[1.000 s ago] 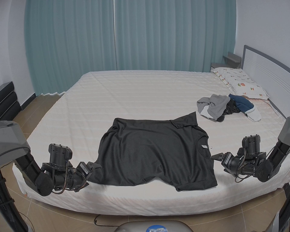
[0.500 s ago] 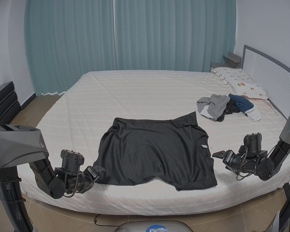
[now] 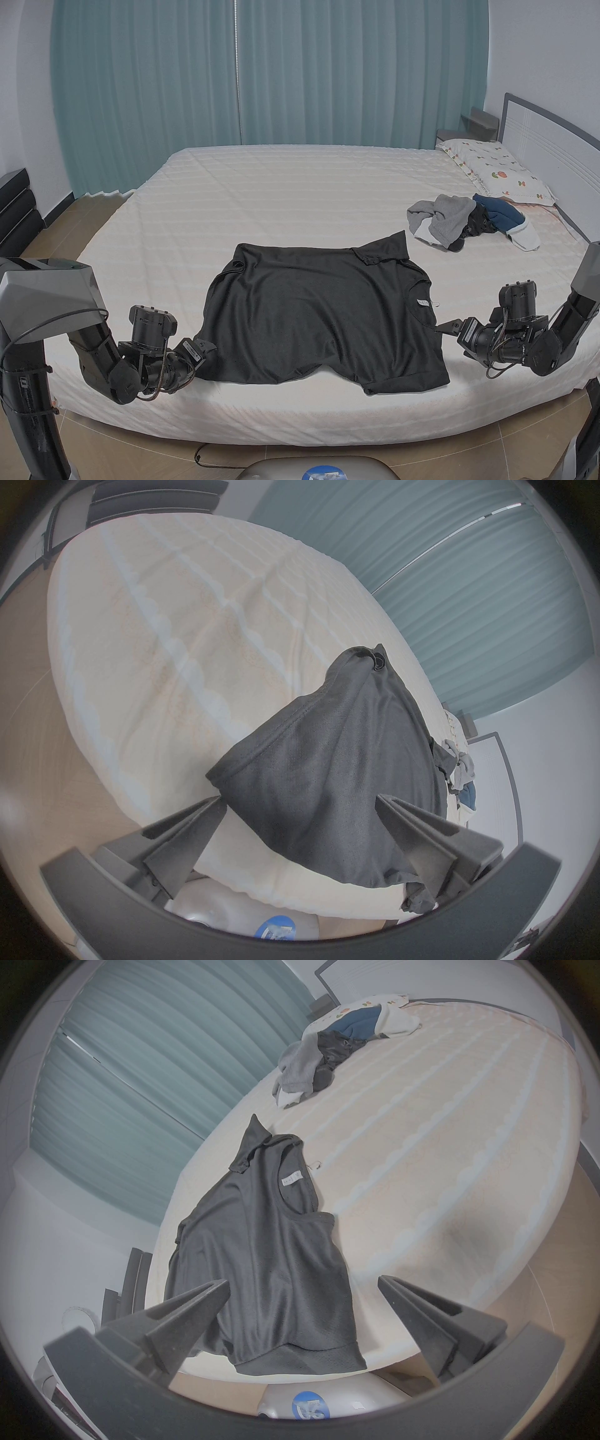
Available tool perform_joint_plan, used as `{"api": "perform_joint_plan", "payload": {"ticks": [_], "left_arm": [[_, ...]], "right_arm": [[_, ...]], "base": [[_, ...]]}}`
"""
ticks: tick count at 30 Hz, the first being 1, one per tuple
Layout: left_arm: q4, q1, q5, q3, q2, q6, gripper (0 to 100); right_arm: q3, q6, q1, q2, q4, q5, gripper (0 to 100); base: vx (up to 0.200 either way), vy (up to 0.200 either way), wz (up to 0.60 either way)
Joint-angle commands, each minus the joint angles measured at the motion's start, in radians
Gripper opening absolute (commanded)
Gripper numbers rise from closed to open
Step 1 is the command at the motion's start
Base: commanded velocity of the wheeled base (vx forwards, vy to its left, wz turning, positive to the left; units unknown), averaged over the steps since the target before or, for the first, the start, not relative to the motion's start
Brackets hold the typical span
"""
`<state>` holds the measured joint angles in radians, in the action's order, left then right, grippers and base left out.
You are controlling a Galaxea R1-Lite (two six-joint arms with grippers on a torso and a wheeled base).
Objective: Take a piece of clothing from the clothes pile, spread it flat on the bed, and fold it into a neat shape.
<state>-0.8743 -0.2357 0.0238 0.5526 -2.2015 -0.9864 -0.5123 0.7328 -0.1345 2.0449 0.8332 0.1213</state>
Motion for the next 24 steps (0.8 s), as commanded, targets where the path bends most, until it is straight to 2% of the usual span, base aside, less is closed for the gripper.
{"api": "perform_joint_plan", "payload": {"ticks": [1,10,15,24], "left_arm": [[-0.002,0.01,-0.008,0.0,-0.006,0.0,0],[-0.008,0.033,-0.025,-0.011,0.005,0.002,0],[-0.009,0.035,-0.056,-0.025,0.083,0.0,0],[-0.011,0.056,-0.044,-0.026,0.098,-0.006,0]], "right_arm": [[-0.003,-0.004,-0.004,0.047,0.003,0.0,100],[-0.002,-0.004,-0.017,0.054,0.001,0.001,100],[-0.018,-0.004,-0.025,0.1,0.006,-0.006,100],[-0.075,0.005,-0.025,0.213,0.093,-0.005,100]], "base": [[0.0,0.0,0.0],[0.0,0.0,0.0],[0.0,0.0,0.0],[0.0,0.0,0.0]]}}
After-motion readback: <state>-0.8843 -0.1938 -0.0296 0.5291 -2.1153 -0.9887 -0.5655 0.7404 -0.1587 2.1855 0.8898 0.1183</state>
